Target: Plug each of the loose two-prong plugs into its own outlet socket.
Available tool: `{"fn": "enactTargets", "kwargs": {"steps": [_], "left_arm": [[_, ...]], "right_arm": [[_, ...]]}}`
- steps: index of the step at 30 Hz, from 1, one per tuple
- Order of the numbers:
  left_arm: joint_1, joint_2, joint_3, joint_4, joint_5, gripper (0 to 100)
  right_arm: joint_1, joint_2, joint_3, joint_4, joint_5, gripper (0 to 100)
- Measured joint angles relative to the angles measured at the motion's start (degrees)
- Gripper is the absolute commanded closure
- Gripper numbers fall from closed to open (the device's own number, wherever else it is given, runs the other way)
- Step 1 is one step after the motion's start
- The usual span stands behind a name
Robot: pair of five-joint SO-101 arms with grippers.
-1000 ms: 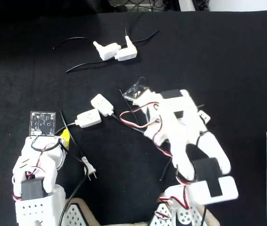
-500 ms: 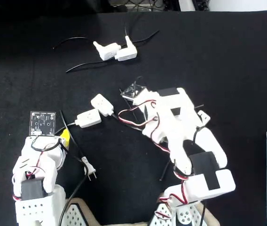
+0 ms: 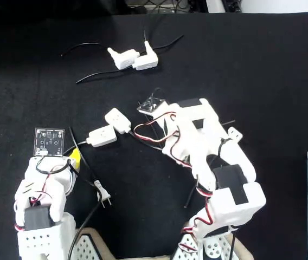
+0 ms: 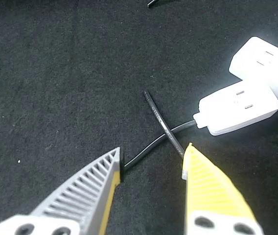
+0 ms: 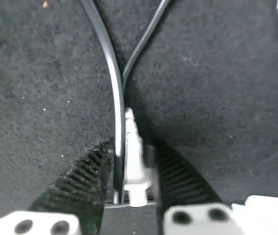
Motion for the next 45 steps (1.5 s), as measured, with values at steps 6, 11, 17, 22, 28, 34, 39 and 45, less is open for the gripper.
{"fn": "enactTargets", "kwargs": {"steps": [6, 11, 17, 22, 28, 34, 39, 45], "left_arm": [[0.0, 0.0, 0.0, 0.0, 0.0, 79], [0.0, 0.0, 0.0, 0.0, 0.0, 79], [0.0, 0.0, 0.0, 0.0, 0.0, 79], [0.0, 0.0, 0.0, 0.0, 0.0, 79], [0.0, 0.0, 0.0, 0.0, 0.0, 79], [0.0, 0.0, 0.0, -2.7, 0.0, 79], [0.0, 0.0, 0.0, -7.5, 3.8, 79], [1.1, 0.0, 0.0, -13.9, 7.6, 79]], "right_arm": [[0.4, 0.0, 0.0, 1.8, 0.0, 98.6], [1.6, -3.1, -0.9, 7.1, 0.0, 98.6], [1.8, -16.9, -0.9, 12.8, -0.1, 98.6], [1.8, -29.4, -0.9, 15.2, -4.2, 98.6], [1.8, -42.6, -0.9, 15.2, -8.7, 98.6], [-0.4, -53.5, -0.9, 15.2, -16.2, 98.6], [-9.6, -59.5, 1.7, 12.0, -26.2, 98.6], [-21.1, -61.1, 9.5, 0.3, -35.3, 98.6]]}}
